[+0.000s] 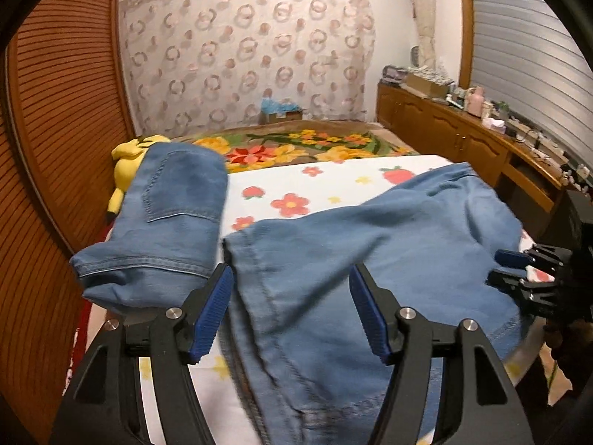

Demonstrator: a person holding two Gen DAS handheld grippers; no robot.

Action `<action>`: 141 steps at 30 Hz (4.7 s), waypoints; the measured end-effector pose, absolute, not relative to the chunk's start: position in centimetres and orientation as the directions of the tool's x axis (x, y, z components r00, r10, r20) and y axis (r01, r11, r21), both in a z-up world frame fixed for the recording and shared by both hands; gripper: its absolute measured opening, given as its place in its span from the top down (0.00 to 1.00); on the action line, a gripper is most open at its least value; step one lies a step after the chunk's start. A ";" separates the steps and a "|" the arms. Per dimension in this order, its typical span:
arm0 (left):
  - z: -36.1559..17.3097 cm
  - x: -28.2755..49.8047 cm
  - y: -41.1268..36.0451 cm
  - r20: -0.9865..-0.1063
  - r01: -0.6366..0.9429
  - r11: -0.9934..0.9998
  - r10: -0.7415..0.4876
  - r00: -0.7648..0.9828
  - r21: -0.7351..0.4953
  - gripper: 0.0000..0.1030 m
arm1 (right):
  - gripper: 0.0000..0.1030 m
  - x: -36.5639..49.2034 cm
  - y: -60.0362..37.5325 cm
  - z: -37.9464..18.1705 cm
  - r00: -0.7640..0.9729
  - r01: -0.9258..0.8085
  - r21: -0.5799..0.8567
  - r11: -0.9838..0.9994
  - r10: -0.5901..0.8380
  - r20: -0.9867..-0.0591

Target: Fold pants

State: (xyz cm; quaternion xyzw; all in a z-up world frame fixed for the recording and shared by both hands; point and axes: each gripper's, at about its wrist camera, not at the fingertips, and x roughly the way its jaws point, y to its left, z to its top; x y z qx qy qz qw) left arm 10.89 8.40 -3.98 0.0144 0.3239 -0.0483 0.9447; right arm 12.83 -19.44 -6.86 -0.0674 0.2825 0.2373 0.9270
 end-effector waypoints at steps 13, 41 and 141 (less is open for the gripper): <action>-4.8 9.6 3.9 -0.629 0.189 0.982 -0.166 0.759 -0.031 0.36 | 0.54 12.6 -32.7 -6.6 0.789 -0.242 0.042 0.969 0.222 -0.573; -7.7 9.7 0.7 -0.687 0.250 0.967 -0.210 0.696 -0.041 0.36 | 0.54 19.1 -36.4 -6.6 0.735 -0.181 -0.029 0.983 0.116 -0.668; -3.3 7.0 4.5 -0.628 0.220 0.973 -0.211 0.749 -0.064 0.36 | 0.62 13.9 -22.9 0.5 0.664 -0.596 0.016 0.803 0.504 -0.553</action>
